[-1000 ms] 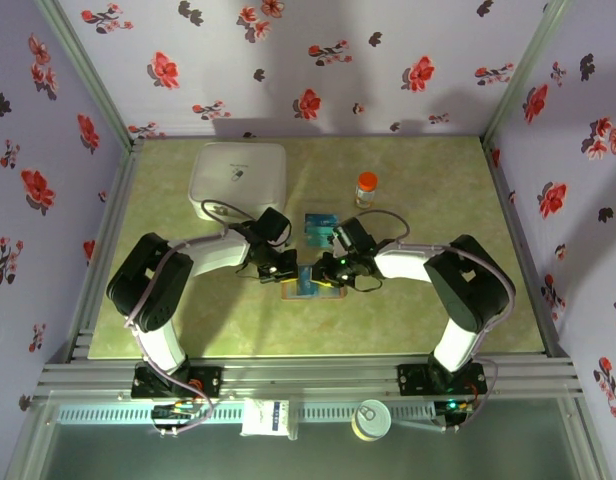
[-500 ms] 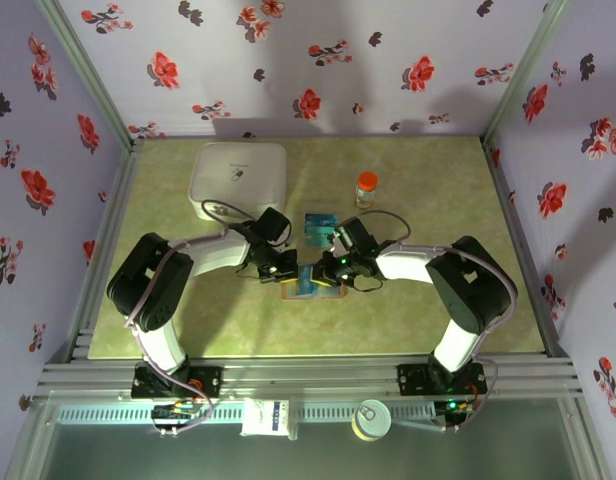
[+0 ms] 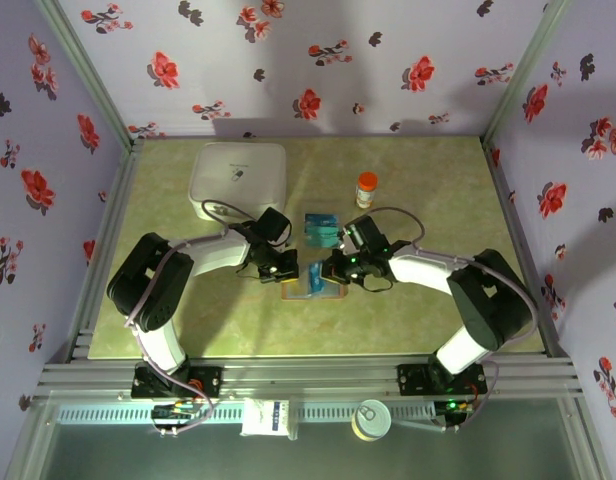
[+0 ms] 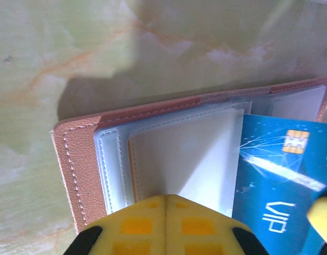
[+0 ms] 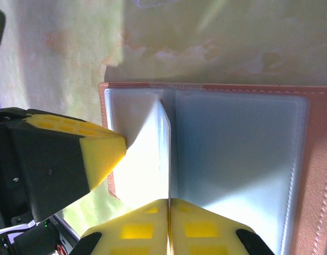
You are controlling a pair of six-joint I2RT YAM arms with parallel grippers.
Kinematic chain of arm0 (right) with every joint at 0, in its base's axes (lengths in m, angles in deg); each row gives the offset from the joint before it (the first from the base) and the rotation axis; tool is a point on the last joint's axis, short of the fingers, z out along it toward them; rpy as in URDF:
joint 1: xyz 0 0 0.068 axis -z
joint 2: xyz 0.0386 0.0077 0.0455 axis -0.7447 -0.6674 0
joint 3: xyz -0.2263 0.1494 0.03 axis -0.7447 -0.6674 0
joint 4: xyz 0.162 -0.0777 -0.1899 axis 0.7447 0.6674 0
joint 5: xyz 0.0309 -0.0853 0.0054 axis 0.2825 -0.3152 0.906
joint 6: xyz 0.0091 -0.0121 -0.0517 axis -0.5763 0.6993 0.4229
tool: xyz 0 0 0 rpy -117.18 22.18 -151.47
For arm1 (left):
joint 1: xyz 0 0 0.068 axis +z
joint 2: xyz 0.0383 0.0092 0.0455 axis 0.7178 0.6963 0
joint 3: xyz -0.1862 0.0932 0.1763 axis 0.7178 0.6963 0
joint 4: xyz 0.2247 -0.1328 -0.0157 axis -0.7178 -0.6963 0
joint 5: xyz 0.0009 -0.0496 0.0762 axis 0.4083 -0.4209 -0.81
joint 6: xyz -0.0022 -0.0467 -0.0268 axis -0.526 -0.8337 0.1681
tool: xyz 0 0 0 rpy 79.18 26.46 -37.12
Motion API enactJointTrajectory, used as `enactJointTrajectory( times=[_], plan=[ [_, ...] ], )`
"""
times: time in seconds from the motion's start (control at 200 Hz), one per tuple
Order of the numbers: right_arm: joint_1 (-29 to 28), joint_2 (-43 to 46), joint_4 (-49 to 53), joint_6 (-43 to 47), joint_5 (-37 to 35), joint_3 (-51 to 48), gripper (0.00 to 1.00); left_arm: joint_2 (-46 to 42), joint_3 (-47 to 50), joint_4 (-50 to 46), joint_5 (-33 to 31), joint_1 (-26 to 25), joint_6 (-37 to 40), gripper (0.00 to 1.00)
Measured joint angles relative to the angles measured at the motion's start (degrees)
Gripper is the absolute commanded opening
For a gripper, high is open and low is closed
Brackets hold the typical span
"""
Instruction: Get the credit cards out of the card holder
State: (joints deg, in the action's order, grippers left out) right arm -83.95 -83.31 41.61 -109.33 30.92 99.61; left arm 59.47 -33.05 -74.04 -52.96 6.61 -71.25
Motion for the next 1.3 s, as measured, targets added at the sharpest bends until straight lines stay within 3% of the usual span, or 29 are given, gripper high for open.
enactJointTrajectory(
  times=[0.45,0.715,0.965,1.085,1.3],
  plan=[
    [0.48,8.20,12.68,6.45,-4.20,1.95,0.09,-0.52,-0.50,-1.27,-0.39,0.00,0.00,0.00],
    [0.70,11.23,21.14,13.60,-7.43,6.32,0.08,-6.27,-0.55,-2.56,-1.18,0.07,0.02,0.03],
    [0.70,11.50,27.43,27.93,-11.30,11.50,0.07,-12.17,-0.98,-4.00,-2.40,1.70,0.92,0.08],
    [0.81,11.26,30.75,36.76,-14.12,14.86,0.02,-13.68,-0.94,-5.05,-3.13,2.73,1.33,0.10],
    [1.18,6.56,35.17,53.40,-18.43,22.47,0.00,-17.03,2.05,-5.68,-3.93,4.02,1.31,0.12]
  ],
)
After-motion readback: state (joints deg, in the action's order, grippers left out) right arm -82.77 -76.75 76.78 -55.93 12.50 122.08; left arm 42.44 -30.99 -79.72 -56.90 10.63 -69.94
